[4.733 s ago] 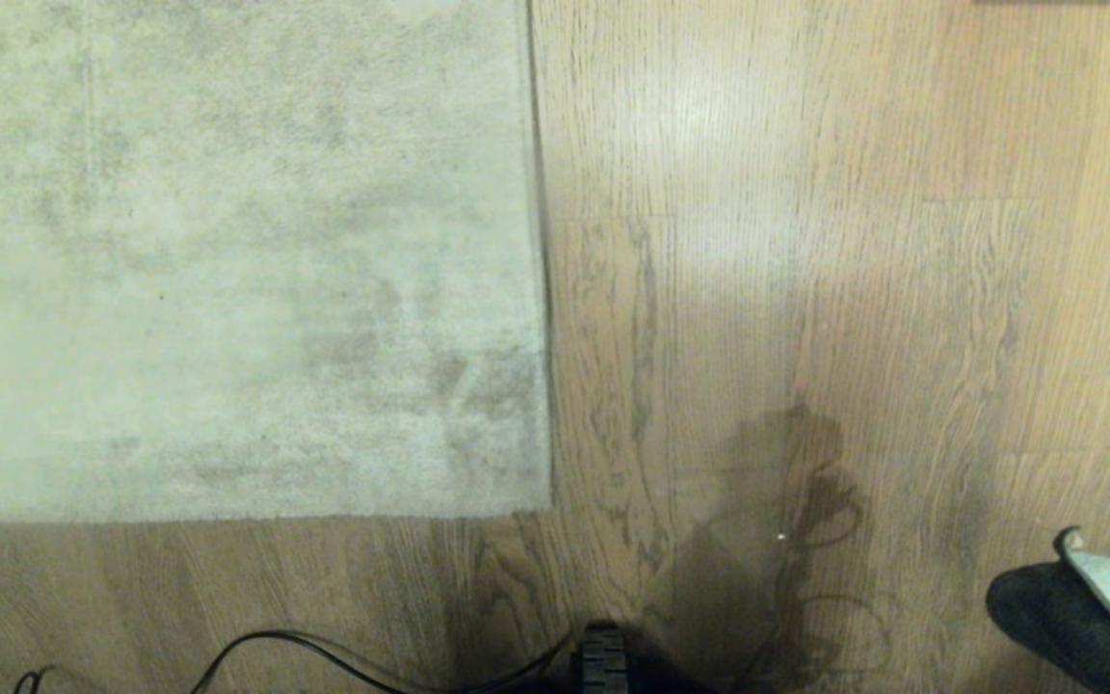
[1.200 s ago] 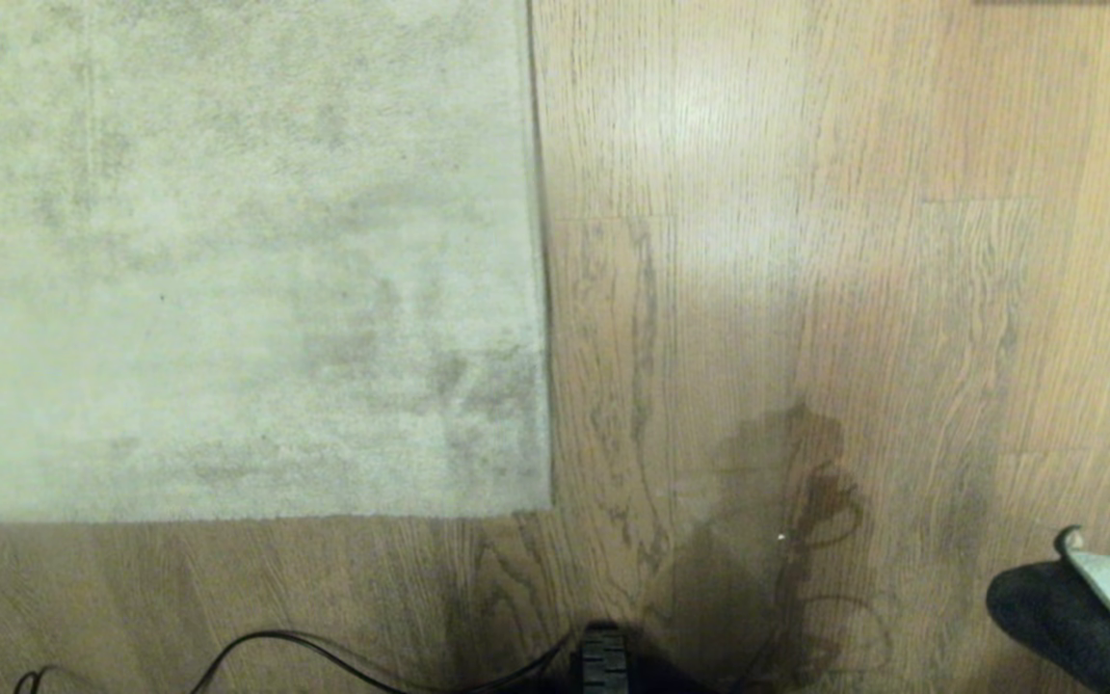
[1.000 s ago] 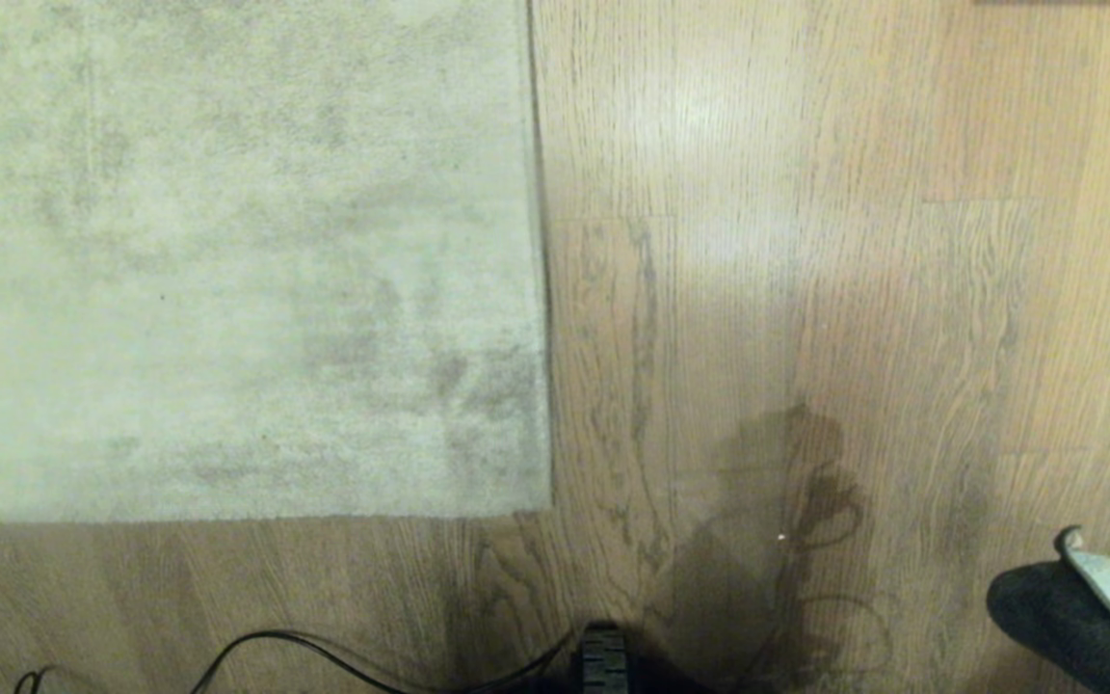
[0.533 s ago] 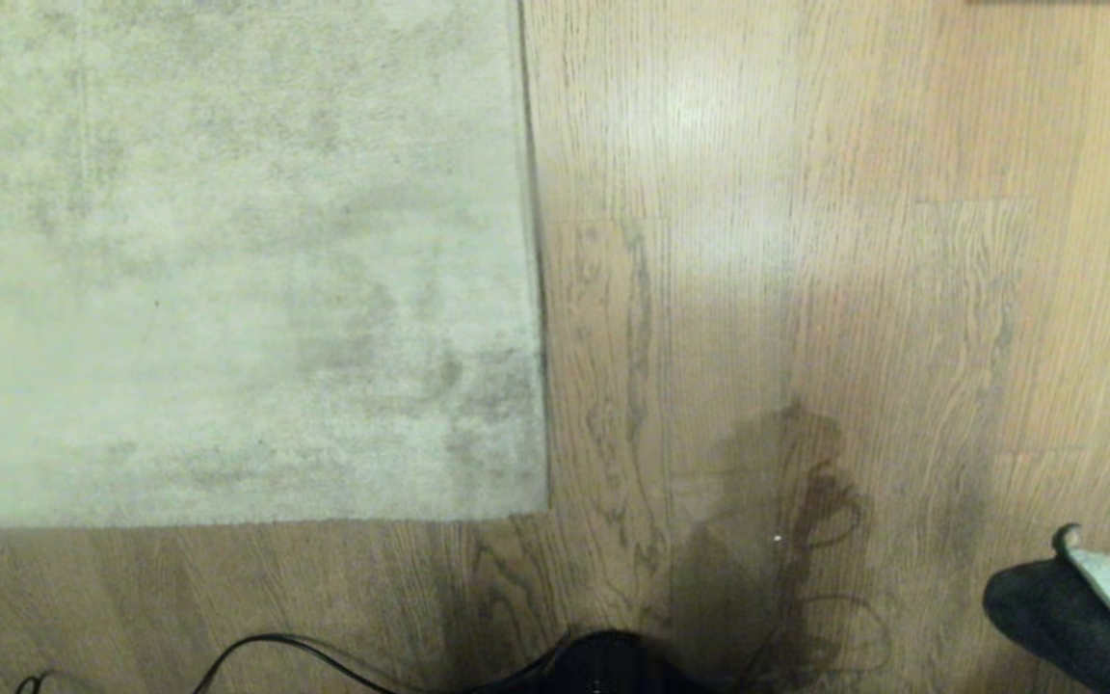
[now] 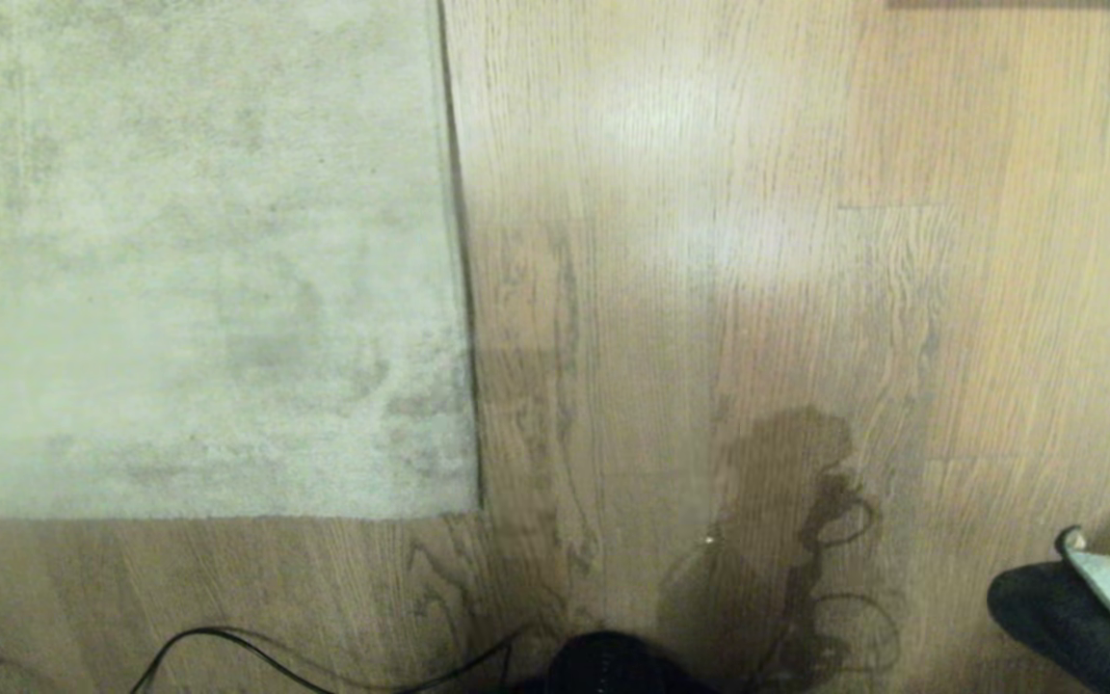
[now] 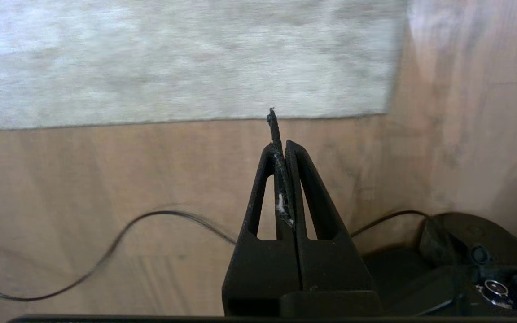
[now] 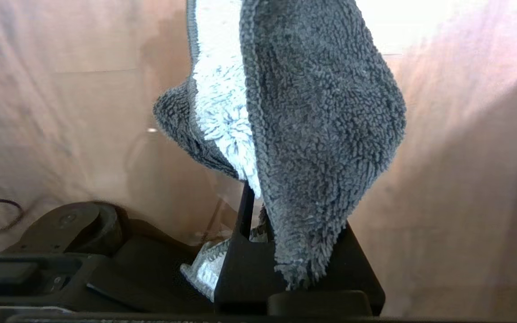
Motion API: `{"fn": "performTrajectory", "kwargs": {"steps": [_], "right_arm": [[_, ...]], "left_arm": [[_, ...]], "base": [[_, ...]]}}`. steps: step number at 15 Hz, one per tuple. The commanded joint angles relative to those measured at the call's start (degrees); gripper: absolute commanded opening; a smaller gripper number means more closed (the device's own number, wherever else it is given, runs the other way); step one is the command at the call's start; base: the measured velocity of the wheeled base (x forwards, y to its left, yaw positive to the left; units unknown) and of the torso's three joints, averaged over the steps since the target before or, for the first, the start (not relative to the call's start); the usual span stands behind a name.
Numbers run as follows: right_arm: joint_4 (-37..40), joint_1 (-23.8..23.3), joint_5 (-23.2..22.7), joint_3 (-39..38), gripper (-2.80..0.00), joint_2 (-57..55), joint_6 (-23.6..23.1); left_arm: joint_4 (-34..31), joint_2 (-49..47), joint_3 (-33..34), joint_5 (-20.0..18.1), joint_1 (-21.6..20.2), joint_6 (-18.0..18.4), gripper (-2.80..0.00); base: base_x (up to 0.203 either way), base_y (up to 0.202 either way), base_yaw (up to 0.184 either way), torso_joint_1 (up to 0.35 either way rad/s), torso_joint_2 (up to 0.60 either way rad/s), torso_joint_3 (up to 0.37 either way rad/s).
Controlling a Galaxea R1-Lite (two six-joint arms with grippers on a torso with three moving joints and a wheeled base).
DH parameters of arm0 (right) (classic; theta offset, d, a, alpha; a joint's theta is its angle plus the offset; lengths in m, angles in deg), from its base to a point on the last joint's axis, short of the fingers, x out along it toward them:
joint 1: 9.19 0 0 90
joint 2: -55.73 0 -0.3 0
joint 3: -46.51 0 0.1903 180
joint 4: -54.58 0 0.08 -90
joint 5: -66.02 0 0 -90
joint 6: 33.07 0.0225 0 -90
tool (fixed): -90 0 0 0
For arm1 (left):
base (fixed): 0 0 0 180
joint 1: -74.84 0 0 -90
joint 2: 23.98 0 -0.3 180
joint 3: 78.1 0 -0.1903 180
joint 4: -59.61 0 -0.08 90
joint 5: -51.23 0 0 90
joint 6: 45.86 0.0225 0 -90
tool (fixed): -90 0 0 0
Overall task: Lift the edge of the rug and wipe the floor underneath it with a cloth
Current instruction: Put down the rag
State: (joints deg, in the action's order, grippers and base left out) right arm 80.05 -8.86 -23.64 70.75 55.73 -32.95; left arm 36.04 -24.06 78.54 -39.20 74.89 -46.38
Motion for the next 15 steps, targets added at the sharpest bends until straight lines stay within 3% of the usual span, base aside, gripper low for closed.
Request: {"fn": "performTrajectory", "kwargs": {"steps": [1, 7, 15], "right_arm": [[0.0, 0.0, 0.0, 0.0, -2.80, -0.1, 0.0], [0.0, 0.0, 0.0, 0.0, -2.80, -0.1, 0.0], [0.0, 0.0, 0.0, 0.0, -2.80, -0.1, 0.1]], "left_arm": [[0.0, 0.0, 0.0, 0.0, 0.0, 0.0, -2.80], [-0.1, 0.0, 0.0, 0.0, 0.0, 0.1, -2.80], [-0.1, 0.0, 0.0, 0.0, 0.0, 0.1, -2.80]], "base": [[0.000, -0.195, 0.002, 0.007, 0.00, 0.002], [0.000, -0.177, 0.001, 0.002, 0.00, 0.002], [0.000, -0.006, 0.000, 0.000, 0.00, 0.000]]}}
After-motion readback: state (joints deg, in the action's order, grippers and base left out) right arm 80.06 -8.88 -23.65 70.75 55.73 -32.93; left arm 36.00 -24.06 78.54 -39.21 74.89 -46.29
